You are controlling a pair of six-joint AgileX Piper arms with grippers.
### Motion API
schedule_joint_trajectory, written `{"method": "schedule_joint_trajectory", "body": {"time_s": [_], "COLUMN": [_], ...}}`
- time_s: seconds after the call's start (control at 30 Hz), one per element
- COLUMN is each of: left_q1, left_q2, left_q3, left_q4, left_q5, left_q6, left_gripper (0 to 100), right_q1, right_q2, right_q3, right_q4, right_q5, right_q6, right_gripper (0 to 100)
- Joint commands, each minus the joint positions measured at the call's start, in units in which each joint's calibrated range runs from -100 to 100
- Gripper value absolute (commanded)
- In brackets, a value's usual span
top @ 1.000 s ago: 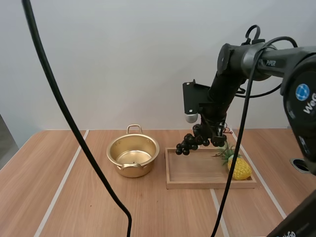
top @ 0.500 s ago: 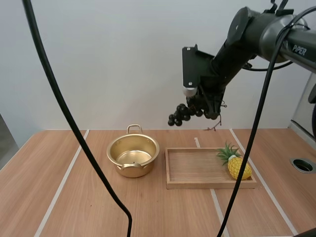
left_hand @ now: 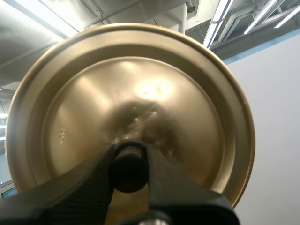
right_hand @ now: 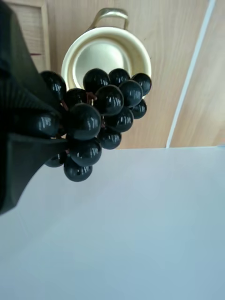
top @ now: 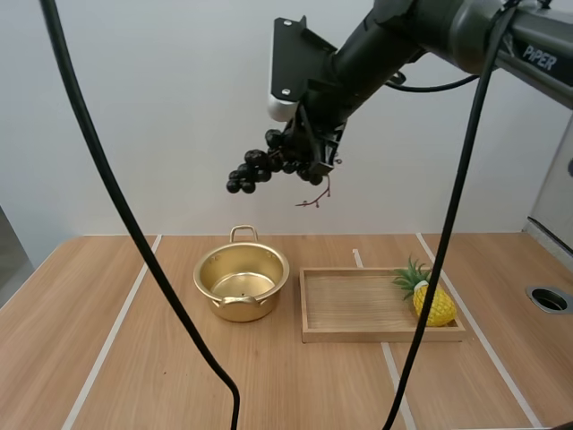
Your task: Open the pot, put the grape inside, and close it
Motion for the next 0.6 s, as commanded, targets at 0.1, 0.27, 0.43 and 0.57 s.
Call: {"method": "schedule_joint_trajectory", "body": {"time_s": [0.1, 0.27, 0.43, 0.57], "left_q1": [-0.15, -0.15, -0.15, -0.15], "left_q2": [0.0, 0.0, 0.0, 0.0], "left_q3": [-0.3, -0.3, -0.3, -0.3], "left_q4": [0.5, 0.5, 0.5, 0.5], "left_q5": [-2.5, -2.5, -2.5, -2.5], "left_q6": [-0.4, -0.4, -0.4, -0.4], "left_gripper": [0, 0, 0, 0], "right_q1": [3.7, 5.8, 5.8, 5.8], "right_q2": [4.1, 8.9, 14.7, 18.9], "right_q3": [-0.5, -0.5, -0.5, -0.5], "right_q4": [1.0, 3.5, 6.5, 6.5], "right_q5": [-2.7, -8.2, -8.3, -8.3], "right_q6": [3.1, 4.4, 4.4, 4.1], "right_gripper": [0, 0, 0, 0]}}
